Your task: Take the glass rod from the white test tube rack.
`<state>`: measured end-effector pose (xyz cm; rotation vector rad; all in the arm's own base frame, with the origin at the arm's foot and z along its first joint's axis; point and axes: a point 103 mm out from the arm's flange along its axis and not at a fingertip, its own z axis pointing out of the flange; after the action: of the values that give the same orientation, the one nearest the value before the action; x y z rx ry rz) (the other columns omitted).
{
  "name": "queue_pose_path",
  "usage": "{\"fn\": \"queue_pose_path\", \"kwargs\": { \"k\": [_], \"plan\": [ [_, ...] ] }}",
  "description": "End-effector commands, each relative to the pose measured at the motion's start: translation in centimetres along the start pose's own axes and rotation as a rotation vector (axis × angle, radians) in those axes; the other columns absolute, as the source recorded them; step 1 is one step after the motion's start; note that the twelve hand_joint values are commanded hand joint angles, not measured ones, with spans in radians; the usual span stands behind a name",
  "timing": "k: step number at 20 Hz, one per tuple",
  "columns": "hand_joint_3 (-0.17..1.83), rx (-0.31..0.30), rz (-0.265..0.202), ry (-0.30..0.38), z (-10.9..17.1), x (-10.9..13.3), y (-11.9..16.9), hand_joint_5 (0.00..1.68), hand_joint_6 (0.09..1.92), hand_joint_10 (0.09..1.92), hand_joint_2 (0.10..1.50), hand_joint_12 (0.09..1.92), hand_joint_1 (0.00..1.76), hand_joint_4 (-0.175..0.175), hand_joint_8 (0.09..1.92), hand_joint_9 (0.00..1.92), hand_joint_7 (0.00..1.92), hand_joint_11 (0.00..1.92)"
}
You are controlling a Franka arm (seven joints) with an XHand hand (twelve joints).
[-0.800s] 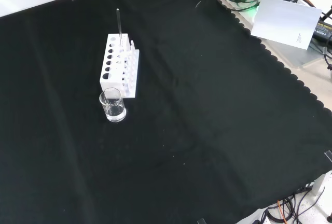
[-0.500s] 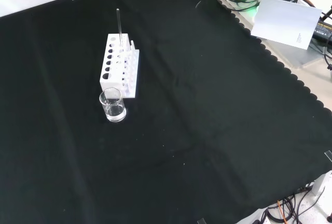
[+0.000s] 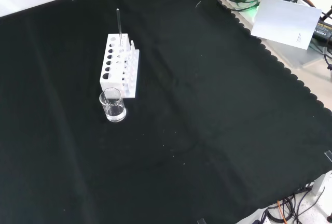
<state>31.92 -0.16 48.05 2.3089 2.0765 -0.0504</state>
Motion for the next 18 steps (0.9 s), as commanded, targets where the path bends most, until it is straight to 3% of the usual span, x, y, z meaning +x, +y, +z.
{"fn": "queue_pose_path", "kwargs": {
  "k": [1, 4, 7, 10, 15, 18],
  "plan": [
    [0.56, -0.006, 0.028, -0.058, 0.4, -0.2, 0.5, 0.11, 0.09, 0.92, 0.9, 1.41, 0.63, -0.148, 0.94, 0.44, 0.14, 0.42],
    [0.56, -0.003, 0.022, -0.048, 0.5, -0.4, 0.9, 0.13, 0.09, 0.92, 0.9, 1.4, 0.63, -0.153, 0.95, 0.49, 0.18, 0.47],
    [0.57, 0.043, 0.023, -0.018, 0.5, -2.2, 3.5, 0.14, 0.09, 0.92, 0.9, 1.4, 0.63, -0.156, 0.96, 0.52, 0.21, 0.48],
    [0.57, 0.01, 0.001, -0.005, 0.6, -3.5, 6.1, 0.14, 0.09, 0.91, 0.9, 1.4, 0.63, -0.156, 0.96, 0.52, 0.22, 0.48],
    [0.57, -0.034, -0.009, -0.018, 0.1, -2.8, 8.0, 0.15, 0.09, 0.91, 0.9, 1.4, 0.63, -0.158, 0.96, 0.52, 0.23, 0.48],
    [0.57, -0.008, -0.011, -0.047, -0.9, -2.2, 9.3, 0.16, 0.09, 0.91, 0.9, 1.4, 0.63, -0.16, 0.96, 0.53, 0.24, 0.48]
  ]
}}
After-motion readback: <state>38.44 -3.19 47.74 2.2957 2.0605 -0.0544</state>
